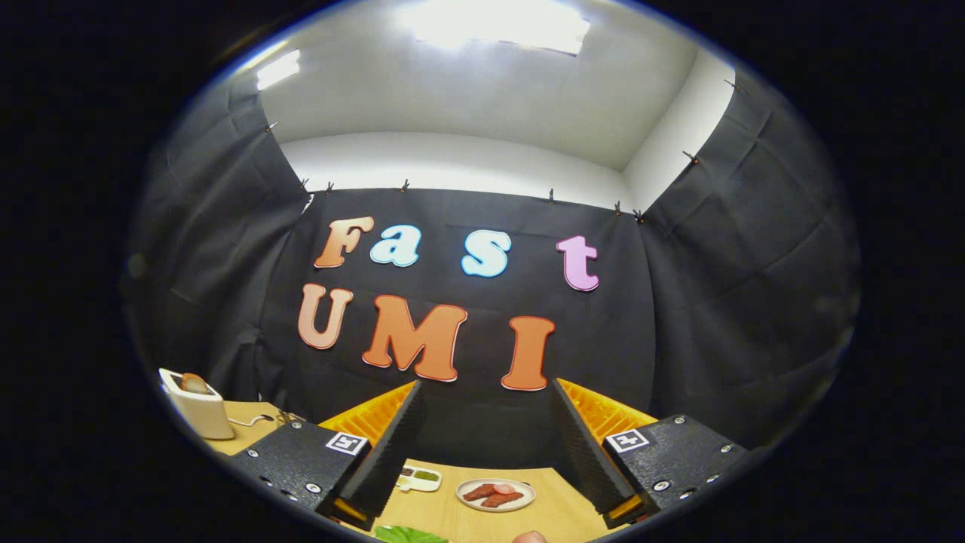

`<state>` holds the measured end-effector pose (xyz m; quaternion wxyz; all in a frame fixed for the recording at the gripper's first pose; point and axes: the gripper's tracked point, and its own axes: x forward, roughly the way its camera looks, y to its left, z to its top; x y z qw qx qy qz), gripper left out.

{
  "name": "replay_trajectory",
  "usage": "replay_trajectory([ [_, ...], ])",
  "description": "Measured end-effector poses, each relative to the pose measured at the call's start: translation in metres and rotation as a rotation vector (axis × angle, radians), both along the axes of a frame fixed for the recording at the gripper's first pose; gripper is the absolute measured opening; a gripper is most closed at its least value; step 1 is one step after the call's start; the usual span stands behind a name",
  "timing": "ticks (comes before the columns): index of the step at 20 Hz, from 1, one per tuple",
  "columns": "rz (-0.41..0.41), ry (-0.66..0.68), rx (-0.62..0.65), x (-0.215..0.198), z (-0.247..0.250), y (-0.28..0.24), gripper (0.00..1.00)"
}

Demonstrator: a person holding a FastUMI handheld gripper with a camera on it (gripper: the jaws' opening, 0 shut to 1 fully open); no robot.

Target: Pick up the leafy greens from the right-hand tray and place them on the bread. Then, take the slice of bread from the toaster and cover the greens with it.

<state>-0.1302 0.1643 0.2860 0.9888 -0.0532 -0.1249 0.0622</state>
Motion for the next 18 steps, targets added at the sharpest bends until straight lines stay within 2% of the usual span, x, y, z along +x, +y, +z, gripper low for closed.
replay_trajectory([
  [4,0.033,0.044,0.060,-0.009,0.005,0.018,0.99],
  [8,0.078,0.153,0.108,-0.015,-0.015,0.041,0.99],
  [14,0.080,0.179,0.045,-0.022,-0.021,0.052,0.99],
  [18,0.130,0.237,0.066,-0.026,-0.034,0.066,0.99],
])
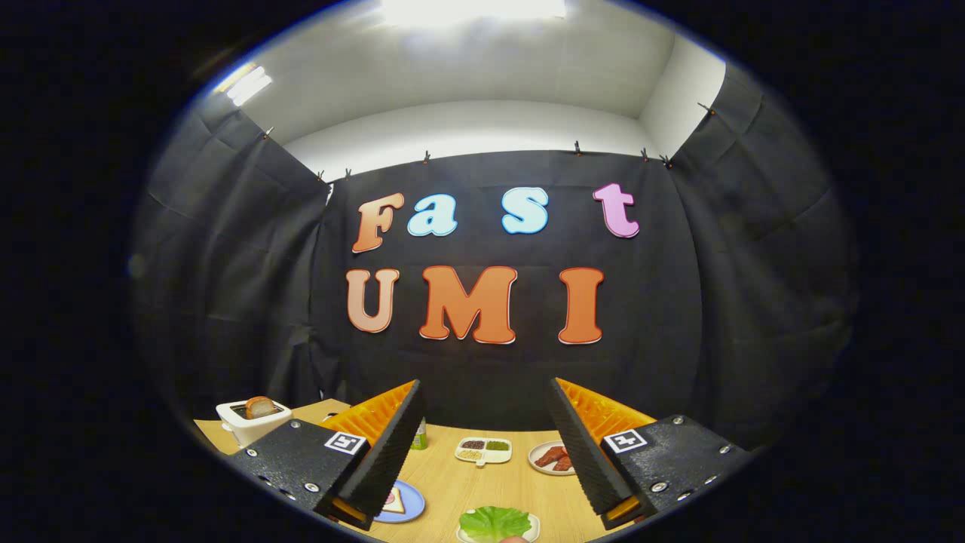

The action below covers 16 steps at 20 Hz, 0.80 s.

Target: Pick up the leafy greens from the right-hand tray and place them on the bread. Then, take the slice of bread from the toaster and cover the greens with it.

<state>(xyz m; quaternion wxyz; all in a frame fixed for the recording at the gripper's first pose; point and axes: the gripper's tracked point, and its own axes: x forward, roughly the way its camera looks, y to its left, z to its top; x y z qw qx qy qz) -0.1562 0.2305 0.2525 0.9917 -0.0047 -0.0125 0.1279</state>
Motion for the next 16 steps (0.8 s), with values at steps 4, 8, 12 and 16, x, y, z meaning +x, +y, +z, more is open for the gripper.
replay_trajectory([
  [4,0.073,0.090,-0.008,0.001,-0.023,0.013,0.99],
  [8,0.115,0.187,-0.045,-0.001,-0.053,0.016,0.99],
  [12,0.114,0.269,-0.094,0.004,-0.076,0.011,0.99],
  [16,0.110,0.380,-0.131,0.007,-0.108,0.007,0.99],
])
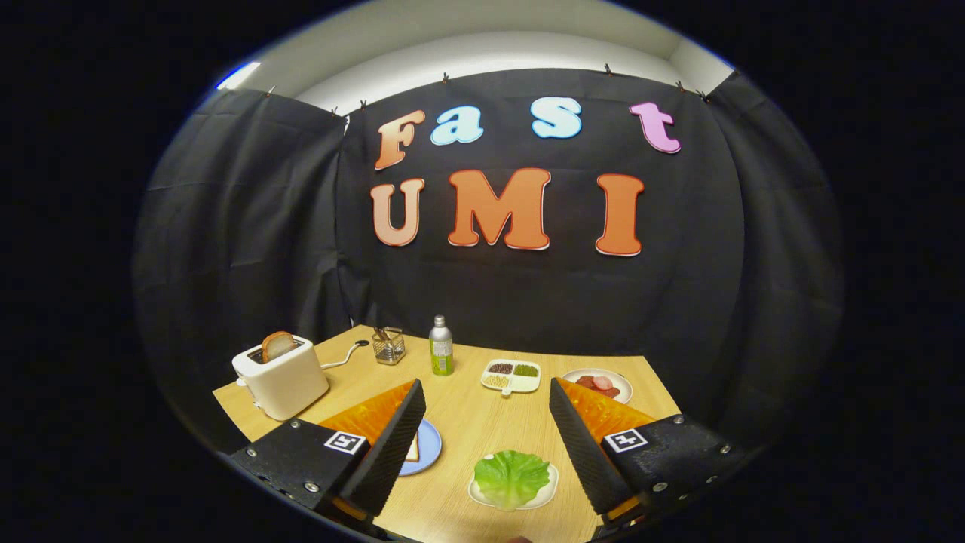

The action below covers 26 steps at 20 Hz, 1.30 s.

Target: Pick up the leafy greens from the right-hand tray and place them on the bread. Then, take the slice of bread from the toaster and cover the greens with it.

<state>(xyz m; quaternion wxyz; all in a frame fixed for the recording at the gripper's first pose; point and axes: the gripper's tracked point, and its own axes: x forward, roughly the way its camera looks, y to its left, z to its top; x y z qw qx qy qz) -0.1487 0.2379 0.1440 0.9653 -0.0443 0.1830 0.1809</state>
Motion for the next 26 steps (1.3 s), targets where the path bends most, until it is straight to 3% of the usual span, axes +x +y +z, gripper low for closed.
replay_trajectory([
  [14,0.077,0.445,-0.177,-0.009,-0.134,0.013,0.95],
  [26,0.008,0.722,-0.256,0.002,-0.240,-0.013,0.91],
])
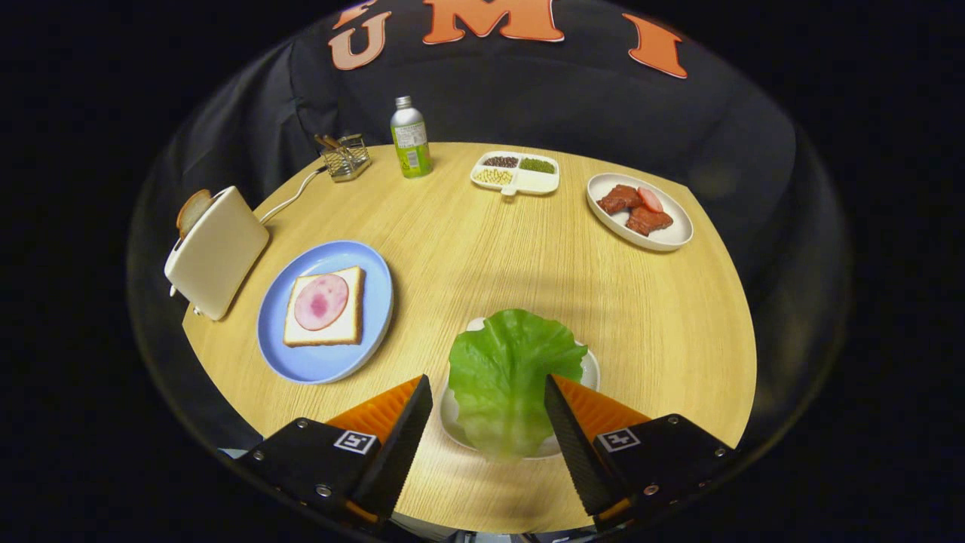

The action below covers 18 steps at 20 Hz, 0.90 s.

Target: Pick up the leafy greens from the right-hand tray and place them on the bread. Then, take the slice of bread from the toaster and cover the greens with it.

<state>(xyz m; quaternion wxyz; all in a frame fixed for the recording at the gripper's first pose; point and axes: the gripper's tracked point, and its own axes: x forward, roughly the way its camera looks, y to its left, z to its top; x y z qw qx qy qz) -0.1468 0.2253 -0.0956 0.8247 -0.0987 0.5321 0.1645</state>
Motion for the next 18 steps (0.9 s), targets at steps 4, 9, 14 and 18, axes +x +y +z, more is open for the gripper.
replay_trajectory([
  [4,-0.003,0.020,-0.068,0.007,-0.024,-0.009,0.91],
  [9,-0.043,0.077,-0.096,0.013,-0.050,-0.015,0.88],
  [14,-0.063,0.105,-0.091,0.013,-0.058,-0.010,0.70],
  [18,-0.058,0.076,-0.080,0.014,-0.059,-0.003,0.39],
])
